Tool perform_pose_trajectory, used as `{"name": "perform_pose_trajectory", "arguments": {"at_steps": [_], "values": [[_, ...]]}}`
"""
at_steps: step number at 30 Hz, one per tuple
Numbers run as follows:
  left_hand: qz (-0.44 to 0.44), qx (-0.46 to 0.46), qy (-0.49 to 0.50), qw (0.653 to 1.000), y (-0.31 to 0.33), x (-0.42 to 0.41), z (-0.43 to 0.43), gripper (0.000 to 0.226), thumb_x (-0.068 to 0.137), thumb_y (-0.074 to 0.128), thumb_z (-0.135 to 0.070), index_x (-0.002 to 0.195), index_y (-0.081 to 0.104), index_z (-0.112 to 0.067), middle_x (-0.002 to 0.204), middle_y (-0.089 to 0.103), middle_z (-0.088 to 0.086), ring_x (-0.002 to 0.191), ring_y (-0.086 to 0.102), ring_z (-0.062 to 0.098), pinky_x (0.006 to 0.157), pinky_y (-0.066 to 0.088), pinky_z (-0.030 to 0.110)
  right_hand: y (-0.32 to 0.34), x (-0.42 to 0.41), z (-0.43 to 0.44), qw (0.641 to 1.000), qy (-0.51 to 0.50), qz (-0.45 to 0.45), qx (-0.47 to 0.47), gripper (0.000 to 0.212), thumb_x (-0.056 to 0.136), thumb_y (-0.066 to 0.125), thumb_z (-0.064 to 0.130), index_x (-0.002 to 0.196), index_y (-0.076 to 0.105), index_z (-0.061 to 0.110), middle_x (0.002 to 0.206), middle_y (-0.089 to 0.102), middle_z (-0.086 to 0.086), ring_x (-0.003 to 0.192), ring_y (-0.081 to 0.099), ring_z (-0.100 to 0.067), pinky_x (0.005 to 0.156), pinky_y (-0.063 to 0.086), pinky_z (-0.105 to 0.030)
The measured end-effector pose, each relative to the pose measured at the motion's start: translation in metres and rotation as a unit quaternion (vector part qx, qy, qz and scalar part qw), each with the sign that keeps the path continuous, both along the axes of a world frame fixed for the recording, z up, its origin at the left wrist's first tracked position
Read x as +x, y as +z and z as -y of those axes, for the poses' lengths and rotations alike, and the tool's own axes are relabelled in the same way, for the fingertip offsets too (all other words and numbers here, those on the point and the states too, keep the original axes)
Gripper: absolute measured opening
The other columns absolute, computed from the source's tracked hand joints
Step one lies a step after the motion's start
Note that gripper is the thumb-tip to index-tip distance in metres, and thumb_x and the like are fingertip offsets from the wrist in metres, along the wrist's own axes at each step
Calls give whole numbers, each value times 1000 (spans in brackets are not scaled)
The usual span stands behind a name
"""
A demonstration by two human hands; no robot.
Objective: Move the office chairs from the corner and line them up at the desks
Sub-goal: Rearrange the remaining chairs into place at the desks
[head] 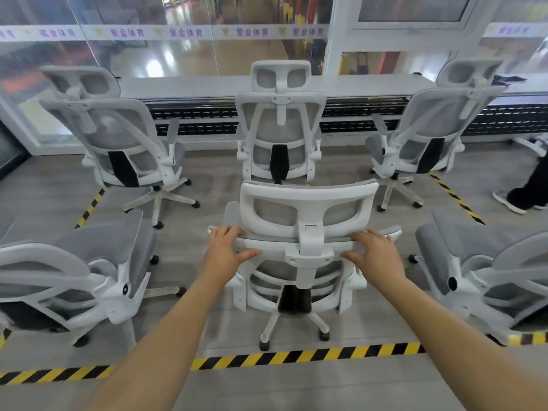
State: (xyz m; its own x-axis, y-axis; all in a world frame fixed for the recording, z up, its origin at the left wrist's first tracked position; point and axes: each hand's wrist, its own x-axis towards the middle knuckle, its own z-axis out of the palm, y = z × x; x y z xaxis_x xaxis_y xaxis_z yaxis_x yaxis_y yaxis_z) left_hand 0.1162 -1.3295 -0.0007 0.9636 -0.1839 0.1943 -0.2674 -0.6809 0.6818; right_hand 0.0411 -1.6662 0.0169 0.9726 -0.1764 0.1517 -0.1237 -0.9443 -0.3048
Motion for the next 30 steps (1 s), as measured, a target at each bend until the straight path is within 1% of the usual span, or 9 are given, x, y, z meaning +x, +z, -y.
{"name": "perform_pose_trajectory", "arguments": {"at_steps": [12,15,17,18,21,23,25,27,30], "values": [[-26,7,25,999,2,-4,13,46,71,78,-52,103,58,-26,110,47,-10,112,37,10,82,37,28,2,3,13,1000,13,-10,-3,49,83,66,50,123,62,24,129,61,7,129,45,-18,110,27,-48],[-40,3,22,999,5,-7,12,46,73,79,-48,107,57,-24,114,45,-8,113,38,10,92,42,34,8,1,12,999,28,-41,0,48,84,63,50,124,60,25,130,60,7,128,45,-18,108,29,-53],[-71,16,13,997,10,-10,12,51,76,76,-49,116,56,-24,124,44,-4,119,37,12,105,39,41,22,-8,7,997,30,-64,27,48,85,61,49,128,55,27,139,53,6,135,38,-19,110,27,-56],[-91,21,16,996,13,-14,12,58,77,74,-53,123,54,-24,134,40,-2,127,34,15,111,34,43,31,-15,4,996,32,-67,42,49,86,60,49,130,53,30,145,48,6,139,33,-19,112,23,-57],[-103,18,49,993,23,-39,8,76,75,65,-67,138,41,-32,156,20,0,147,11,24,118,21,49,55,-50,-17,990,73,-43,115,54,87,60,51,137,47,35,152,35,12,144,26,-13,118,19,-51],[-122,-8,90,988,25,-76,1,80,78,64,-65,146,31,-37,161,12,-7,149,6,18,119,20,47,63,-73,-38,974,112,-42,193,55,87,61,52,138,46,38,147,31,23,143,21,-4,119,21,-44],[-145,-46,137,979,21,-123,-12,84,73,62,-73,145,28,-46,161,11,-13,148,10,9,117,23,42,60,-88,-63,954,142,-71,253,54,86,62,52,137,45,43,143,28,29,140,18,4,118,20,-36],[-164,-76,178,967,14,-171,-30,88,65,61,-82,142,29,-52,158,15,-18,146,17,7,115,28,39,45,-96,-91,938,170,-105,284,54,86,62,52,137,46,42,146,28,29,140,18,5,118,19,-30],[-203,-110,248,941,10,-234,-67,89,65,64,-77,143,28,-52,158,14,-21,145,15,3,115,25,34,31,-102,-141,919,192,-162,305,59,86,64,49,141,44,37,153,28,21,142,19,0,118,21,-31]]}}
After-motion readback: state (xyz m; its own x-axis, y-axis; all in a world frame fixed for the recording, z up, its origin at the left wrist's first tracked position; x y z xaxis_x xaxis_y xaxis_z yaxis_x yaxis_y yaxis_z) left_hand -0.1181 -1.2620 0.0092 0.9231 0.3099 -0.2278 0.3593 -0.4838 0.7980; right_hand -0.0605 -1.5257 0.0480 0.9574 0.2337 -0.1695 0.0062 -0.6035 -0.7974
